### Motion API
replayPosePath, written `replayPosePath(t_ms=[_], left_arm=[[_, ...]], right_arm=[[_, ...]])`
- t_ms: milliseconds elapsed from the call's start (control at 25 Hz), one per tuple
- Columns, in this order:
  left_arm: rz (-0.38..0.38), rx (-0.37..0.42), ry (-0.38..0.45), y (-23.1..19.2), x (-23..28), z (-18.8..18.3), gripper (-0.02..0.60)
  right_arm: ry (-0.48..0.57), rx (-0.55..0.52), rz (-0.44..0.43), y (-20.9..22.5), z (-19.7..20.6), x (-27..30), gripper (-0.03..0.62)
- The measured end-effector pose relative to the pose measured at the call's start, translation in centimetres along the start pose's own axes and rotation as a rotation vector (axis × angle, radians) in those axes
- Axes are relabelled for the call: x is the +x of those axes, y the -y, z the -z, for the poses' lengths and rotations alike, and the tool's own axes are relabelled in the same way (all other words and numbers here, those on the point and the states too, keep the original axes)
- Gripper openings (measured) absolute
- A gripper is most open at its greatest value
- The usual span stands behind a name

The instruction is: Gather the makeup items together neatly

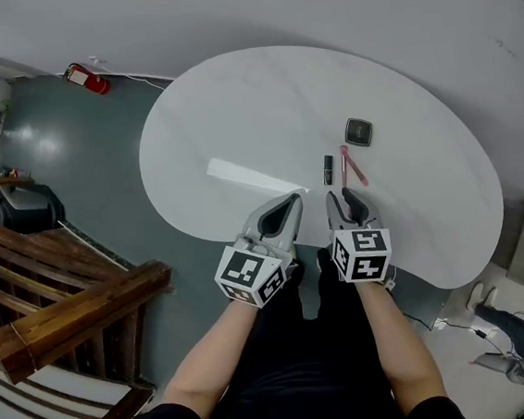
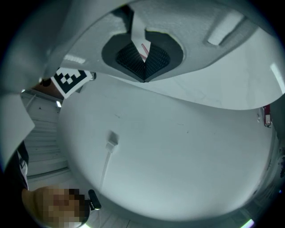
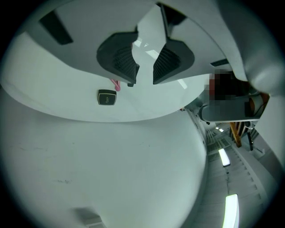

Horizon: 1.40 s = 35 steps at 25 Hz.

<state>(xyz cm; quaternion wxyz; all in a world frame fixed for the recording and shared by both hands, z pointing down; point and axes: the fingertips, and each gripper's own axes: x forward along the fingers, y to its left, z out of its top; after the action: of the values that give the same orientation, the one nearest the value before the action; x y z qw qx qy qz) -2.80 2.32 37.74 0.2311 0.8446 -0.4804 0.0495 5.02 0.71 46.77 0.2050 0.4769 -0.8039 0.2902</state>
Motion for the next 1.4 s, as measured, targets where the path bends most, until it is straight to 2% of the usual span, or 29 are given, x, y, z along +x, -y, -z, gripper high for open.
replayPosePath(t_ms=[280, 720, 920, 1080, 1240, 1400], left_arm=[[0.069, -0.008, -0.051, -3.0, 2.3, 3.2, 0.008], [0.110, -0.022, -0.096, -5.4, 3.7, 5.0, 0.008], [0.111, -0.033, -0.105, -6.2, 4.0, 5.6, 0.008], [0.105, -0.041, -0.106, -7.0, 3.8, 5.8, 0.008], [0.082, -0.044, -0.102, -8.3, 3.1, 5.5, 0.008], [0.055, -0.042, -0.094, -9.4, 2.5, 5.2, 0.008]], right_arm=[[-0.046, 0.039, 0.114, 1.3, 2.7, 4.7, 0.138], [-0.136, 0.035, 0.216, 2.5, 5.1, 7.9, 0.140], [-0.167, 0.026, 0.261, 3.1, 5.6, 8.3, 0.095], [-0.148, 0.042, 0.247, 2.0, 5.0, 8.6, 0.094], [-0.129, 0.105, 0.192, -1.1, 4.3, 9.4, 0.094], [-0.122, 0.144, 0.178, -3.3, 4.1, 10.5, 0.094]])
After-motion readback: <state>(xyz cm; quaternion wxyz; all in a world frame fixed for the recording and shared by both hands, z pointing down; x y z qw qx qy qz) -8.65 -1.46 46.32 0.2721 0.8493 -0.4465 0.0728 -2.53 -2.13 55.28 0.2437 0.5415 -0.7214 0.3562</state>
